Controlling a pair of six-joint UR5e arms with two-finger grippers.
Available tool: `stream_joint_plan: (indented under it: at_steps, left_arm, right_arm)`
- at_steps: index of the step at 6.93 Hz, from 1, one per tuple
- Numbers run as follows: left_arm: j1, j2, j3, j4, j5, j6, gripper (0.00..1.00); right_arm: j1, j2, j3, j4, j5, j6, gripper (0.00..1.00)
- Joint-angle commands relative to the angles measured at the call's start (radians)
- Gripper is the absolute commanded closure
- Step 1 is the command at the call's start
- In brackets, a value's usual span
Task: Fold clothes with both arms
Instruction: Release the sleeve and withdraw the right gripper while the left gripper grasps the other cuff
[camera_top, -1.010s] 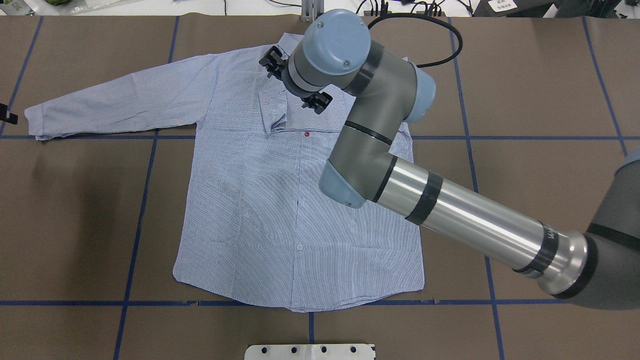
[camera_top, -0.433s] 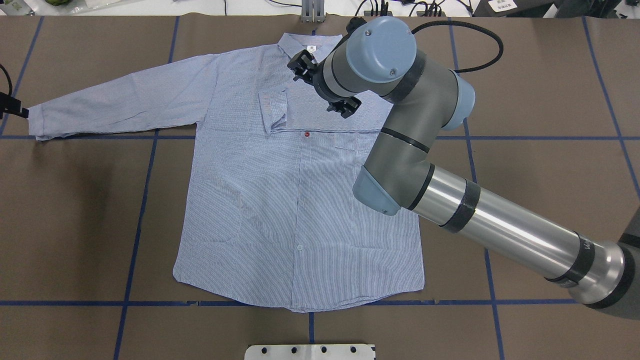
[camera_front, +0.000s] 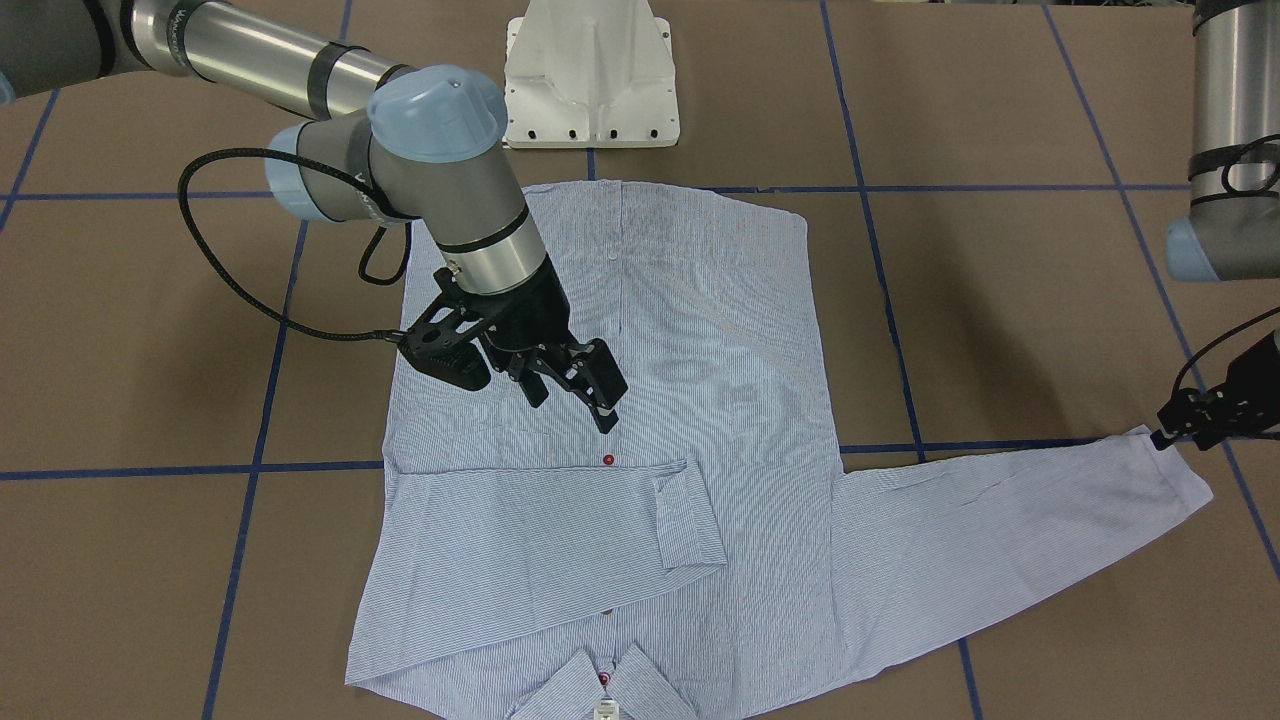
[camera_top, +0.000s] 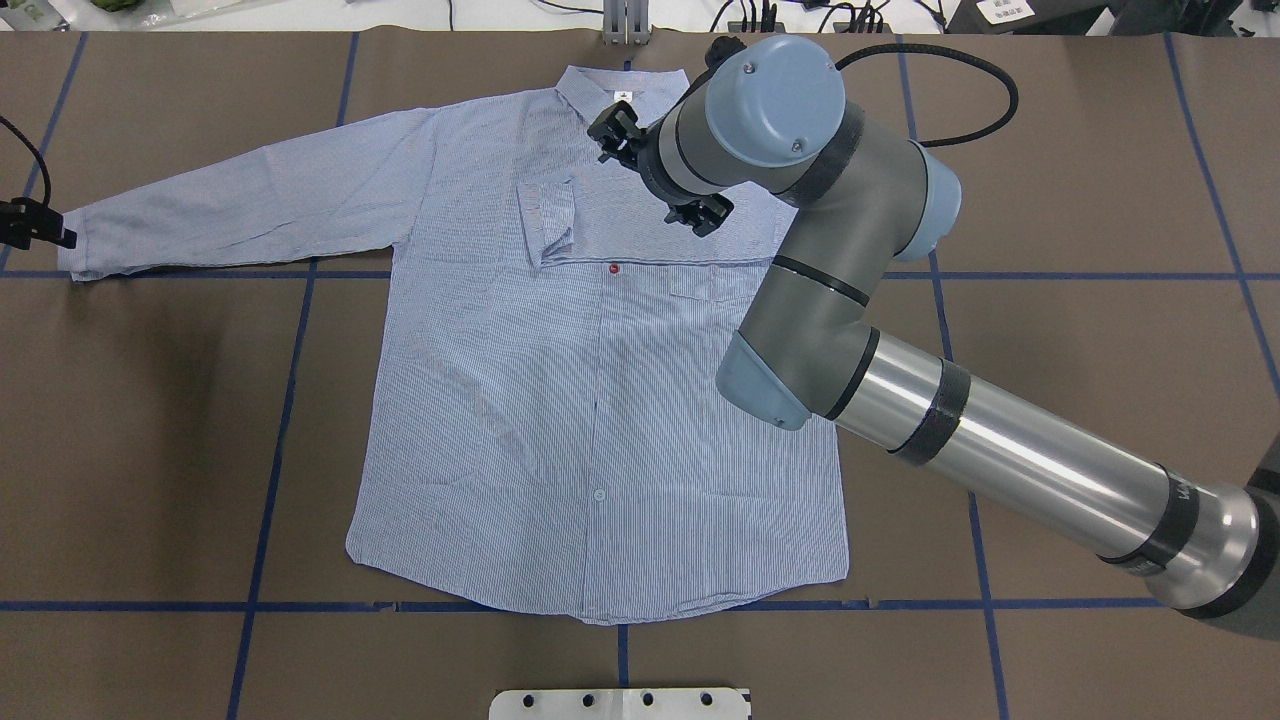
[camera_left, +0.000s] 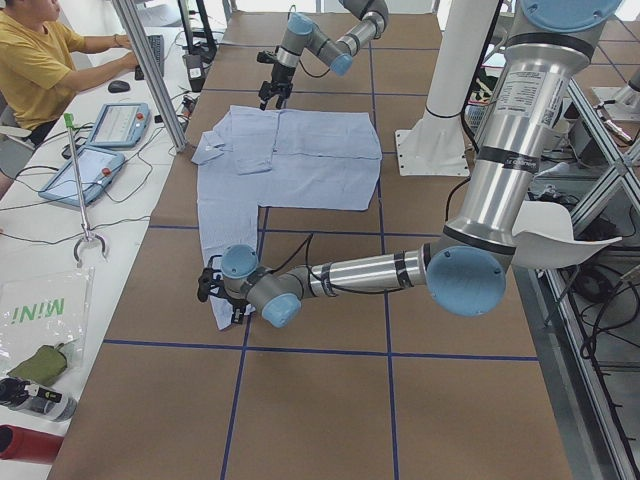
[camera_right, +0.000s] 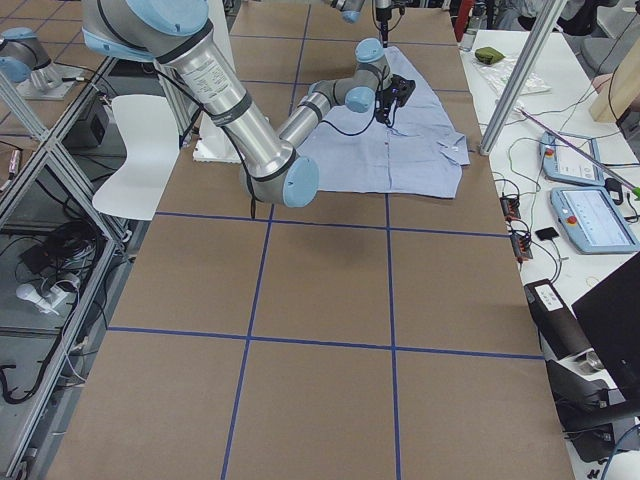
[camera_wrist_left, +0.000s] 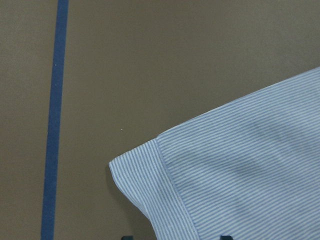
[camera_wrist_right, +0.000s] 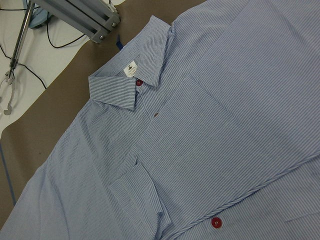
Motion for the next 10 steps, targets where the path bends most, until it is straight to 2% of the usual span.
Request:
stream_joint_plan:
  at_steps: [1, 3, 4, 6, 7, 8, 9, 10]
  left_arm:
    - [0.008, -0.001, 0.034, -0.037, 0.001, 0.000, 0.48]
    - [0.013, -0.001, 0.036, -0.037, 0.041, 0.000, 0.49]
    - [0.025, -0.001, 0.036, -0.037, 0.043, -0.001, 0.53]
    - [0.030, -0.001, 0.037, -0.037, 0.043, -0.001, 0.72]
    - [0.031, -0.001, 0.036, -0.035, 0.043, -0.001, 0.96]
    - [0.031, -0.003, 0.027, -0.031, 0.041, -0.003, 1.00]
    - [0.031, -0.019, 0.019, -0.025, 0.037, -0.004, 1.00]
    - [0.030, -0.024, -0.037, -0.014, 0.035, -0.017, 1.00]
  right_arm:
    - [-0.001, -0.001, 0.003, 0.000, 0.000, 0.000, 0.01]
    - [-0.001, -0.005, 0.007, -0.001, 0.000, 0.000, 0.01]
    - [-0.001, -0.007, 0.007, -0.001, 0.000, 0.000, 0.01]
    - [-0.001, -0.007, 0.007, -0.001, 0.000, 0.000, 0.01]
    - [-0.001, -0.007, 0.007, -0.001, 0.000, 0.000, 0.01]
    - [-0.001, -0.008, 0.007, -0.001, 0.000, 0.000, 0.01]
    - [0.000, -0.011, 0.009, -0.001, 0.000, 0.000, 0.01]
    - [0.000, -0.039, 0.042, -0.001, 0.003, 0.000, 0.01]
